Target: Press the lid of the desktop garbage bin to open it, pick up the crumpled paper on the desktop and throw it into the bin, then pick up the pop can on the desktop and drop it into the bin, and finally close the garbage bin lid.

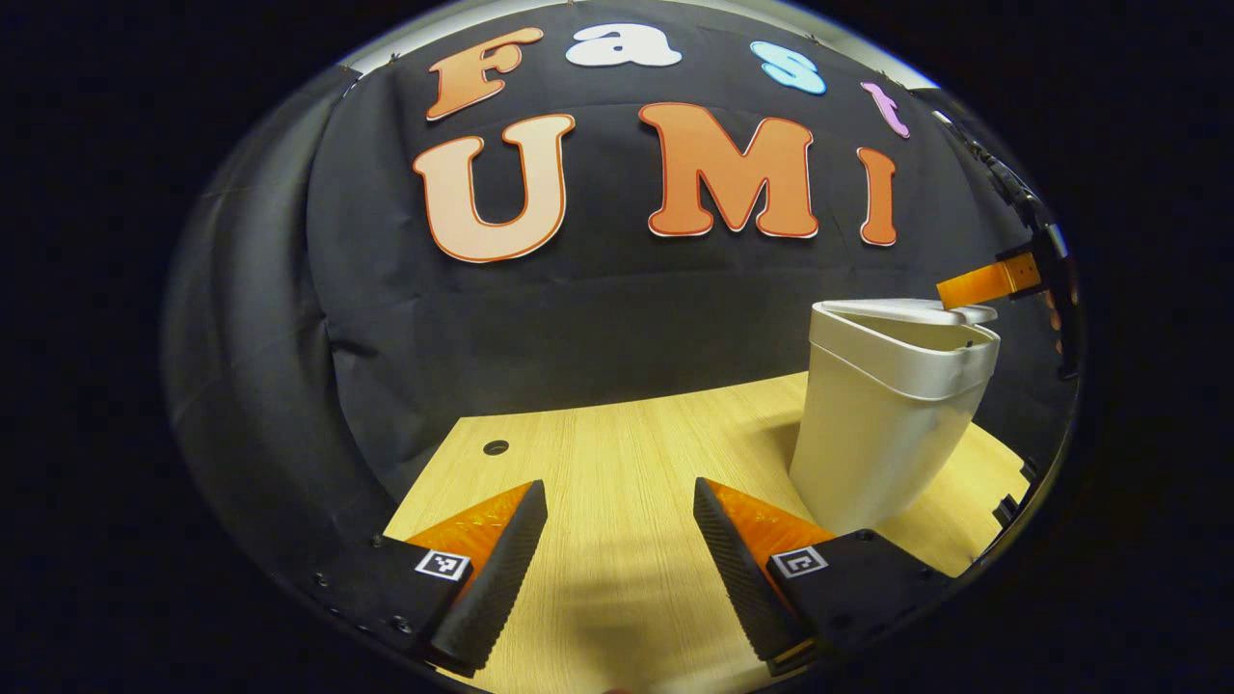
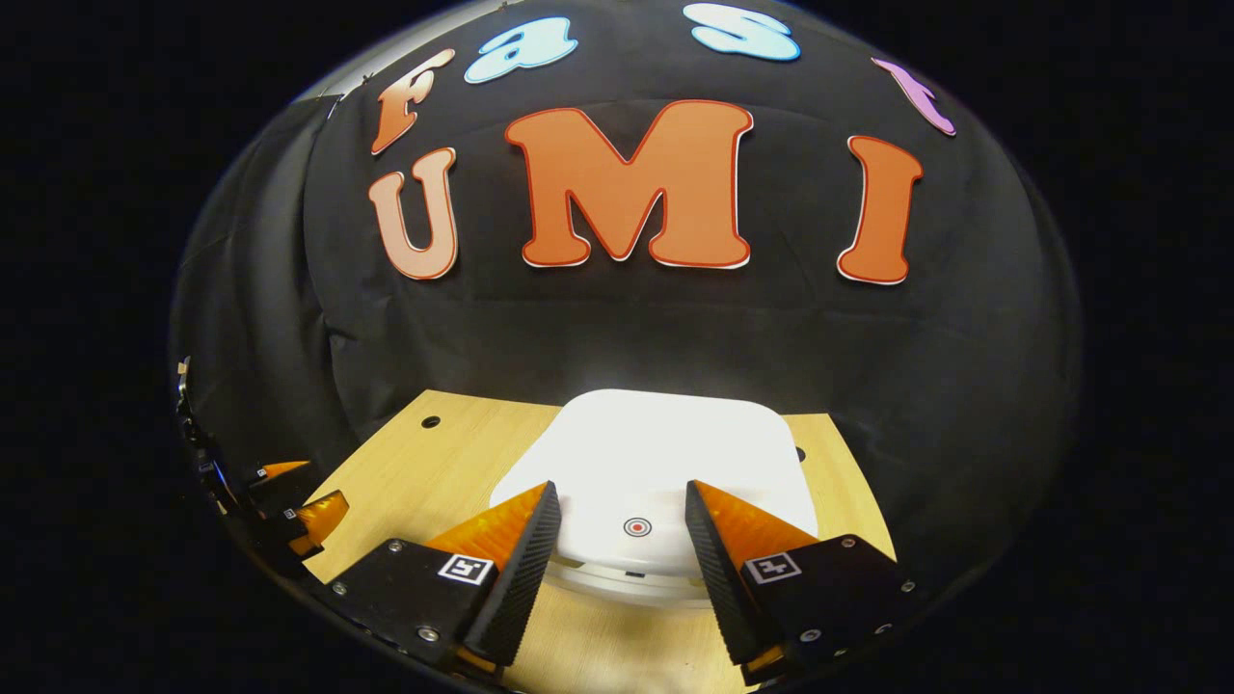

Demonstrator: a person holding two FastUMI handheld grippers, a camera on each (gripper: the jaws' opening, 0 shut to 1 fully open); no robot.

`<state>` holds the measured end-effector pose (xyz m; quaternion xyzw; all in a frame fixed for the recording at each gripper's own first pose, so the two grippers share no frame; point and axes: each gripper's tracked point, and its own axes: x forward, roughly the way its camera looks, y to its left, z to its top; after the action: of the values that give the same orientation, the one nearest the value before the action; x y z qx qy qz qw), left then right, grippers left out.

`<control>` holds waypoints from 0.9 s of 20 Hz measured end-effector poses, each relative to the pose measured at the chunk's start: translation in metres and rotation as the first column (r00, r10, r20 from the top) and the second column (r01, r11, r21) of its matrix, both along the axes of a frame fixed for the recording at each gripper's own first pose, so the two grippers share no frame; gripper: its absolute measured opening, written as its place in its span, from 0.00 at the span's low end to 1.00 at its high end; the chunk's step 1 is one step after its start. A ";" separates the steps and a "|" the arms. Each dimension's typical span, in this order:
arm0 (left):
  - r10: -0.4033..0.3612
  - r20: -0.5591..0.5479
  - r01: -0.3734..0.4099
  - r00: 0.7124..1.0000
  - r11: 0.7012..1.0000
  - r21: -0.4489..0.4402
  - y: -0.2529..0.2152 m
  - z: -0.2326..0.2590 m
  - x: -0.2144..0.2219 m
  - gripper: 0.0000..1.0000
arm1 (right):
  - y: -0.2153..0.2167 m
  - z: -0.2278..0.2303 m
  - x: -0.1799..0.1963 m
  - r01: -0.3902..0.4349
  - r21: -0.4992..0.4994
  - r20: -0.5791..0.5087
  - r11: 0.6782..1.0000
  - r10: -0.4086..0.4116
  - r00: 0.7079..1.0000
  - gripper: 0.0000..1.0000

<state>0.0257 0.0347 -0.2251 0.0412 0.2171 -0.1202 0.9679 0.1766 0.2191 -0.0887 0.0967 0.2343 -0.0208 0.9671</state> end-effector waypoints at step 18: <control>-0.015 0.019 0.015 1.000 1.000 -0.011 -0.011 0.019 0.006 0.98 | 0.011 -0.018 -0.009 0.068 0.013 -0.054 0.998 -0.067 0.996 0.41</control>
<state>0.0319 0.0237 -0.2062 0.0383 0.2071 -0.1284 0.9691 0.1673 0.2299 -0.1069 0.1110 0.2567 -0.0543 0.9586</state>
